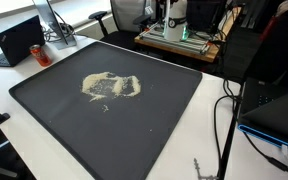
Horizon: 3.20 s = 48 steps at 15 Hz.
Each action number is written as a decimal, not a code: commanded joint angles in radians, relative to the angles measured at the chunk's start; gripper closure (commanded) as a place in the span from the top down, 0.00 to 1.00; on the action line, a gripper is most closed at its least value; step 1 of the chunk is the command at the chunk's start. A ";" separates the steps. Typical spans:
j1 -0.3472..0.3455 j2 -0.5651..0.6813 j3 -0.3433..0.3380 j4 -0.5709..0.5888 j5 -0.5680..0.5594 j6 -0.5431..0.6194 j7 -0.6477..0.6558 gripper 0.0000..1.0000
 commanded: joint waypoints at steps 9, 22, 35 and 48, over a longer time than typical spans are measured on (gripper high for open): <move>0.028 0.314 0.148 0.115 -0.380 0.079 0.542 0.01; 0.269 0.755 0.028 0.513 -0.693 -0.194 1.028 0.01; 0.335 0.902 -0.029 0.670 -0.763 -0.297 1.059 0.04; 0.335 0.902 -0.028 0.671 -0.763 -0.300 1.059 0.04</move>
